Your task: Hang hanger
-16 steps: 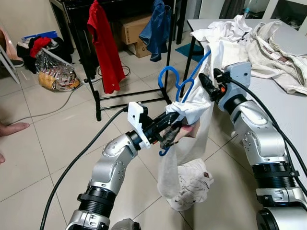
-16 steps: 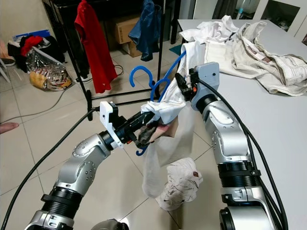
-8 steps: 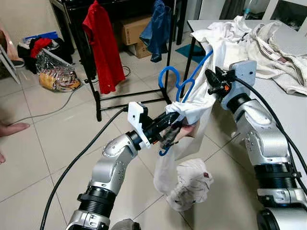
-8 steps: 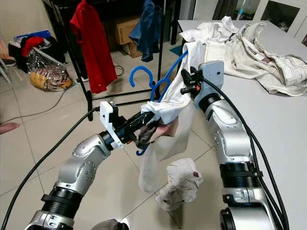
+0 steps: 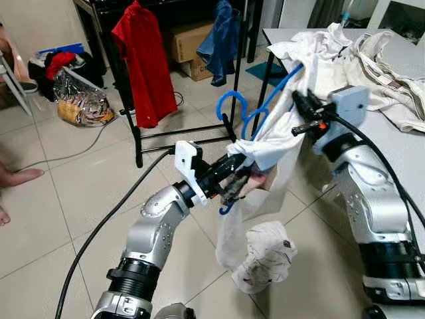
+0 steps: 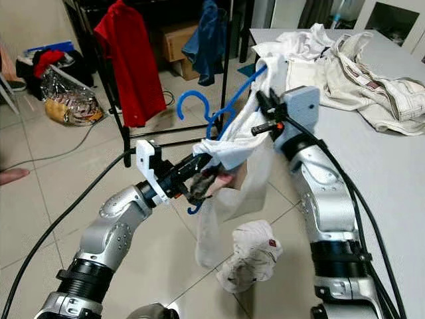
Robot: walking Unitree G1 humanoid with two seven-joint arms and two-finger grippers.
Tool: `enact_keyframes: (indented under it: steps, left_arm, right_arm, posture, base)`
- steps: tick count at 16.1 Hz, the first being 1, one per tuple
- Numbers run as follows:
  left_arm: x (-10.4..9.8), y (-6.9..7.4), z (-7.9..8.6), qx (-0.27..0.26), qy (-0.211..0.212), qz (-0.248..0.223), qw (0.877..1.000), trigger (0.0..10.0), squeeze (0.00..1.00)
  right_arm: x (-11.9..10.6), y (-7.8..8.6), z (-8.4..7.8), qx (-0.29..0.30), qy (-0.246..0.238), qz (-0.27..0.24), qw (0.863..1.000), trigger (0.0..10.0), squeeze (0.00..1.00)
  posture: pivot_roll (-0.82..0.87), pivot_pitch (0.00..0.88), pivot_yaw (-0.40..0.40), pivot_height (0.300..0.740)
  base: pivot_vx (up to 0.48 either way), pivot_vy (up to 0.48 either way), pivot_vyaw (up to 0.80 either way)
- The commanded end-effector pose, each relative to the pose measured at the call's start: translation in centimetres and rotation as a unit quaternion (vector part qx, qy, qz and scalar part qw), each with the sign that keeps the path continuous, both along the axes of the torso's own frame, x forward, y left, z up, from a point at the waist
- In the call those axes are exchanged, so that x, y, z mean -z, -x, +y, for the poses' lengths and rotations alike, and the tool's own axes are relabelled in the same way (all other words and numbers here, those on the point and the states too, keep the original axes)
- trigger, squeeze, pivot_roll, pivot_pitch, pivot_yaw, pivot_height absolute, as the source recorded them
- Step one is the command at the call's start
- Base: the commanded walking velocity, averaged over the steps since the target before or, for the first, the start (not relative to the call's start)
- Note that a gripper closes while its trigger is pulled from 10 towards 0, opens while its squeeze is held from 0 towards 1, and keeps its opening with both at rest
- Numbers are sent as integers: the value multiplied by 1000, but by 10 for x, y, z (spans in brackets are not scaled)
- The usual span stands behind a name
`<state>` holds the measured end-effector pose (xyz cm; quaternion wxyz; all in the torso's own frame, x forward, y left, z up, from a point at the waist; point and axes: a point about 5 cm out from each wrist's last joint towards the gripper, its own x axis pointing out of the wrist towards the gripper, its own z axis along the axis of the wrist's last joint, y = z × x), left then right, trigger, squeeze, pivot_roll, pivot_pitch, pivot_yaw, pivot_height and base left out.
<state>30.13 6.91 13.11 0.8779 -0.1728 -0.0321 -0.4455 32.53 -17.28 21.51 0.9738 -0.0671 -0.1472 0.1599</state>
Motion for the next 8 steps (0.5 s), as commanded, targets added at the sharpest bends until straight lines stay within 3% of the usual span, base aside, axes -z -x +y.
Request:
enact_keyframes:
  steps: [1, 4, 8]
  left_arm:
    - [-8, -2, 0, 0, 9, -11, 1000, 10000, 0]
    - [-7, -3, -1, 0, 16, -2, 1000, 10000, 0]
    - [-5, -4, 2, -9, 22, 10, 1000, 10000, 0]
  right_arm:
    - [-7, 2, -3, 19, 6, -28, 999, 0, 0]
    - [-34, 8, -2, 36, -13, -118, 992, 0, 0]
    - [-42, 23, 14, -48, -59, -153, 985, 0, 0]
  posture:
    - [1, 0, 49, 723]
    - [4, 0, 49, 723]
    - [9, 0, 46, 723]
  base:
    - [0, 0, 0]
    - [0, 0, 0]
    - [0, 0, 0]
